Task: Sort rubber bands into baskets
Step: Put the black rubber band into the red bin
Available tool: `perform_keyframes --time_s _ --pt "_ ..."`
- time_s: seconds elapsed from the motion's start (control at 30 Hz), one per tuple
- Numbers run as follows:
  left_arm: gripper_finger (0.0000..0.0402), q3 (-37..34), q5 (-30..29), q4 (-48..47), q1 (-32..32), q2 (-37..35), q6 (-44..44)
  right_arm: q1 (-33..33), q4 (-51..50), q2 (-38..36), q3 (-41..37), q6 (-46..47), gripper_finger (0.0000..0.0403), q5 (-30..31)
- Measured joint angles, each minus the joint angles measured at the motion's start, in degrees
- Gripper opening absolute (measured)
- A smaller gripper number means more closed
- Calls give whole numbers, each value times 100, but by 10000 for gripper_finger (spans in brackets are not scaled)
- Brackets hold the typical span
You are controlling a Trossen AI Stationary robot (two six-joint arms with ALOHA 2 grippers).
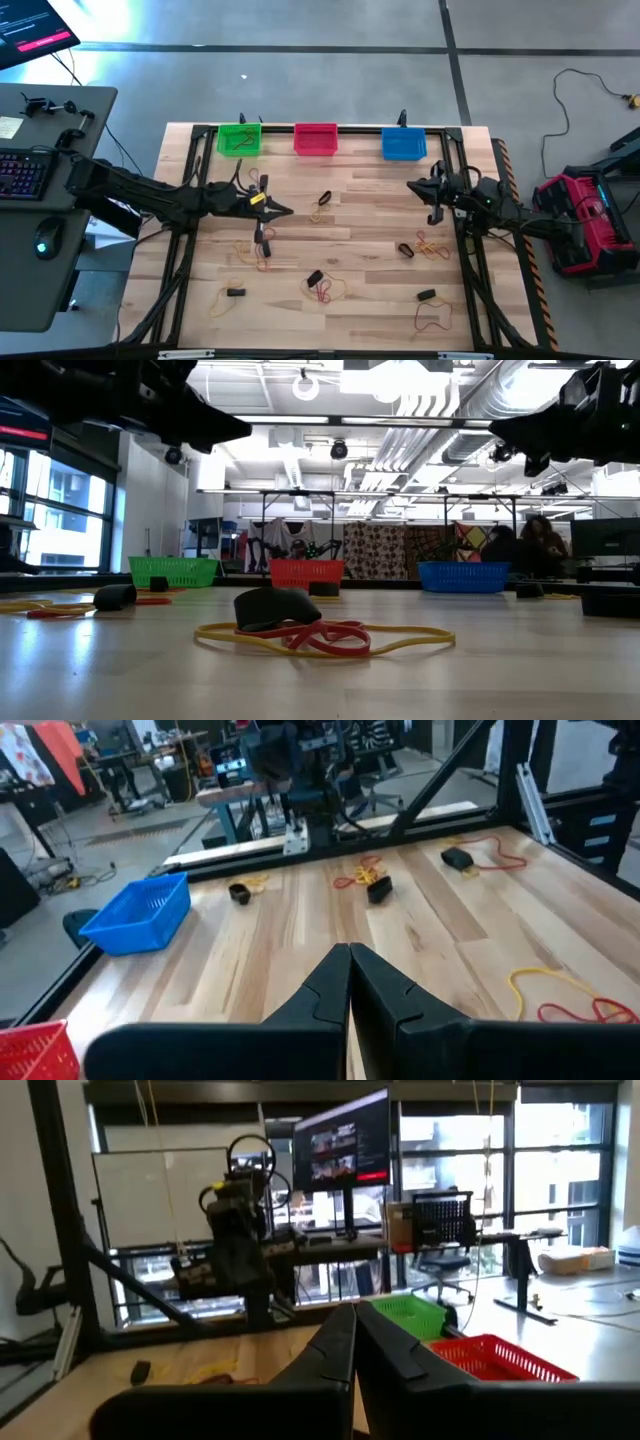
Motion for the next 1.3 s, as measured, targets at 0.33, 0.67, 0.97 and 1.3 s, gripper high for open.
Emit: perform_keyframes --time_s 0.33,0.67,0.97,1.3 --pt "0 -874 134 1708 20 -1 -238 642 637 1027 2 109 0 146" --pt "0 -1134 -7 2115 20 -15 -440 1731 -264 2171 937 300 0 603" --pt "0 -1134 -18 2111 20 -15 -459 2992 -3205 3346 2776 1089 52 1197" --pt "0 -1134 -18 2137 20 -17 -569 4056 -5062 4809 3957 2952 143 1247"
